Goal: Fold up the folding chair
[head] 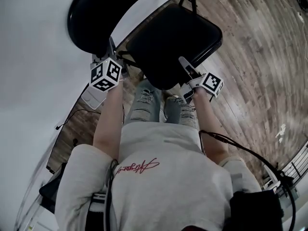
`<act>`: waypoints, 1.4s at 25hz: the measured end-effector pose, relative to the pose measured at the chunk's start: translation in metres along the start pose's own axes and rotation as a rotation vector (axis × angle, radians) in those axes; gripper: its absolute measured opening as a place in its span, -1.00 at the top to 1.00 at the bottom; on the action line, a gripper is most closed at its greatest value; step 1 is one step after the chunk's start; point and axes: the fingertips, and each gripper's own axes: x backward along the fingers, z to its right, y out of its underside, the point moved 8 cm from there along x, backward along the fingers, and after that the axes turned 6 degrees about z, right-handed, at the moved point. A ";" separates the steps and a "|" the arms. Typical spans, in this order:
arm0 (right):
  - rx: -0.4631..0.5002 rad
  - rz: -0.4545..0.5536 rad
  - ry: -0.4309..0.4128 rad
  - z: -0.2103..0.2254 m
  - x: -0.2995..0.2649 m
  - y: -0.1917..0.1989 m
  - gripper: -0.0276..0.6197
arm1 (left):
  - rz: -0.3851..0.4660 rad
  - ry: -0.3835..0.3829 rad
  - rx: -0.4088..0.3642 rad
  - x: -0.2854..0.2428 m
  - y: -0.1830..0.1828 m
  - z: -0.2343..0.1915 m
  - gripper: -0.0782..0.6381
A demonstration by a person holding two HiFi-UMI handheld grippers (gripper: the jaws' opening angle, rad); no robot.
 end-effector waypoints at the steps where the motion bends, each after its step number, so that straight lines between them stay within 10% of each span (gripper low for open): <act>1: -0.007 -0.008 -0.010 -0.012 -0.012 -0.001 0.51 | 0.003 0.000 -0.004 -0.003 -0.004 -0.001 0.69; 21: -0.046 -0.035 0.454 -0.162 -0.170 0.009 0.49 | 0.107 0.033 -0.139 -0.008 -0.044 0.001 0.70; 35: -0.032 -0.109 0.600 -0.192 -0.231 0.012 0.49 | 0.122 0.067 -0.191 -0.017 -0.052 -0.006 0.70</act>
